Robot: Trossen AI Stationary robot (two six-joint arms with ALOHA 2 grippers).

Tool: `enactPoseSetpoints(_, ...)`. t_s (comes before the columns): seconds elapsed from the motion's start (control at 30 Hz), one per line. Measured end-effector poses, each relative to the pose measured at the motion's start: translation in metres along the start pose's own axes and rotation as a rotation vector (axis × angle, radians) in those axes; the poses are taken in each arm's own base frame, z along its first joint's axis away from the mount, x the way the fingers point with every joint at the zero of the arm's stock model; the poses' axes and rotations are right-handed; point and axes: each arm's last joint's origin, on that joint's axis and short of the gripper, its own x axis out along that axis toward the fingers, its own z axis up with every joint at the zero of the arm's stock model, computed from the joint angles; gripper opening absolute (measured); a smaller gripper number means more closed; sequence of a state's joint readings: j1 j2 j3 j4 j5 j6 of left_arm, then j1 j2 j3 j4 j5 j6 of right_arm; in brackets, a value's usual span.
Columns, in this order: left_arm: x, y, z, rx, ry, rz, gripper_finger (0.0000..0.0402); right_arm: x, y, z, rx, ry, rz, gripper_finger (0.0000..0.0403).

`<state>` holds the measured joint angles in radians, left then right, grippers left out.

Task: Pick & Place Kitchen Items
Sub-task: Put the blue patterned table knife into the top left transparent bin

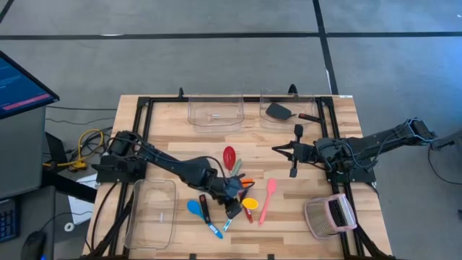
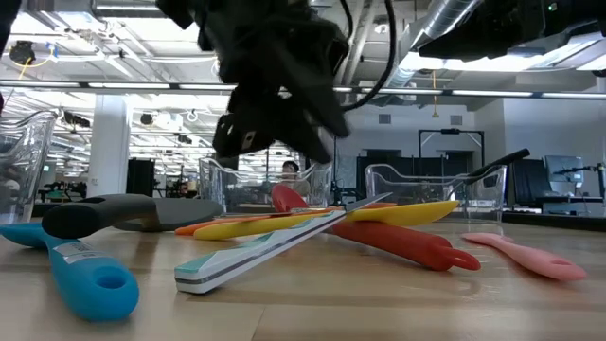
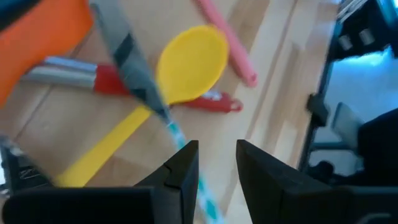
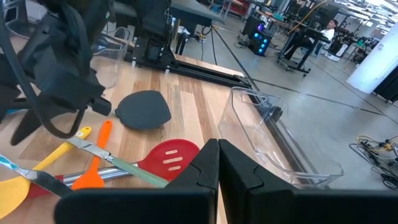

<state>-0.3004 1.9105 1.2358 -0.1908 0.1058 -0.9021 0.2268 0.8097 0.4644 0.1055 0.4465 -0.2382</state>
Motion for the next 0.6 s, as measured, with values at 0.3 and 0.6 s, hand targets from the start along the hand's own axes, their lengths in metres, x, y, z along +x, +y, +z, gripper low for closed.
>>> enactPoseSetpoints(0.3,0.005,0.016,-0.011,-0.054,0.031,0.043,0.01,0.0,0.0,0.0,0.004,-0.002,0.0,0.0)
enactPoseSetpoints(0.6,0.004,0.02,-0.004,-0.061,0.014,0.04,0.01,0.0,0.0,0.0,0.003,0.0,0.0,0.0)
